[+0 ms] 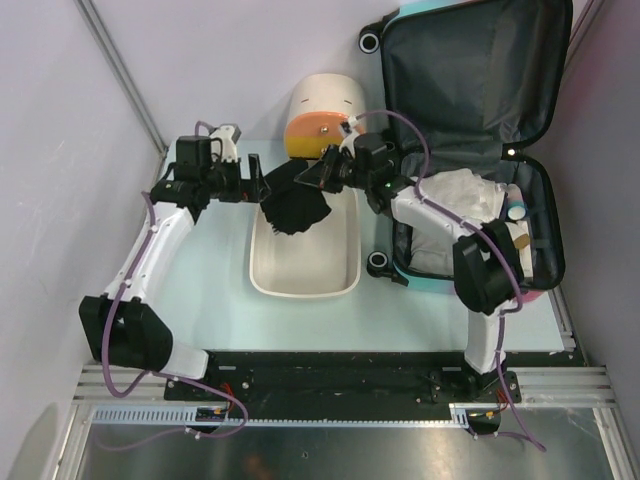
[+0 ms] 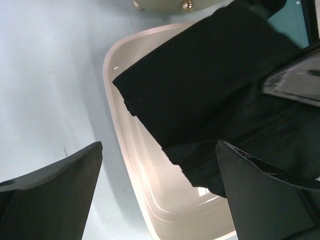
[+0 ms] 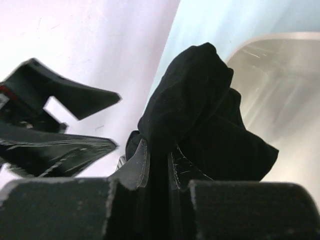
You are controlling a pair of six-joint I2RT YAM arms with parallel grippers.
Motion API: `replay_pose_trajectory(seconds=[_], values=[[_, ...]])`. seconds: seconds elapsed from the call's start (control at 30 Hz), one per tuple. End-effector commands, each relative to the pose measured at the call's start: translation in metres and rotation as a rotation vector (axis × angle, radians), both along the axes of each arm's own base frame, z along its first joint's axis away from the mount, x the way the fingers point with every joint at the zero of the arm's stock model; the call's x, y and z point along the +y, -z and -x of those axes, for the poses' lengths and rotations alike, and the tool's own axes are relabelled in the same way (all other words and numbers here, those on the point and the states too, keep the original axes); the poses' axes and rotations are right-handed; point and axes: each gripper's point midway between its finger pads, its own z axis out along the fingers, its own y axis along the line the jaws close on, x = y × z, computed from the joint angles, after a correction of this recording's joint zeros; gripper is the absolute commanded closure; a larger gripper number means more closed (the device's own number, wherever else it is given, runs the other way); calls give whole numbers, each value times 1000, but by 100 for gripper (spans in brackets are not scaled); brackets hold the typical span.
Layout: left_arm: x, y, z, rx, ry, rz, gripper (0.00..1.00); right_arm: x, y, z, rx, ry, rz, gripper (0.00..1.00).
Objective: Open, take out, and arrange the luggage
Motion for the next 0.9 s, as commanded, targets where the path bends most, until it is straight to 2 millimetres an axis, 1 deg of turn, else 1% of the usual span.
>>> replay_pose_trajectory(seconds=[0.0,0.07,0.13,0.17,0.27,0.3,0.4,0.43,0.47,0.5,0.53,0.57,0.6,0.67,0.7,0.73,0.77,0.8,0.83,0.87], values=[[15,-17,3,-72,-31,3,0,14,34,-19,8,47,-70,100],[19,-14,5,-65,-39,2,0,20,82,-23,66,64,-25,100],[20,-13,8,-64,-37,3,0,18,108,-28,79,82,18,100],[21,-12,9,-65,-35,-1,0,15,125,-31,106,97,44,100],[25,-13,9,-72,-37,-9,0,3,140,-42,98,149,103,100],[25,-11,8,-69,-37,-10,0,-3,143,-48,86,187,128,100],[25,-9,7,-61,-33,-7,0,-14,153,-55,45,224,199,100],[24,-5,6,-51,-30,-7,0,-15,155,-56,33,220,215,83],[23,-6,5,-51,-23,-3,0,-16,155,-56,15,211,228,62],[22,-5,4,-51,-21,-4,0,-16,150,-56,1,206,231,33],[22,-5,2,-46,-19,-1,0,-15,147,-55,-8,202,236,21],[21,-6,2,-48,-9,3,0,-15,141,-55,-37,190,254,11],[20,-8,1,-53,-2,3,0,-15,129,-53,-60,178,251,0],[17,-14,-2,-68,17,8,0,-15,110,-49,-110,146,251,0],[16,-16,-3,-72,24,11,0,-18,100,-50,-130,142,250,0],[14,-21,-5,-86,37,11,0,-22,77,-48,-170,139,238,0],[13,-25,-6,-94,44,14,0,-26,66,-46,-209,119,244,1],[11,-30,-6,-107,58,19,0,-37,51,-49,-245,124,244,0],[10,-32,-7,-115,69,15,0,-45,29,-45,-284,118,242,0],[10,-32,-9,-117,72,12,0,-51,17,-42,-313,109,250,0]])
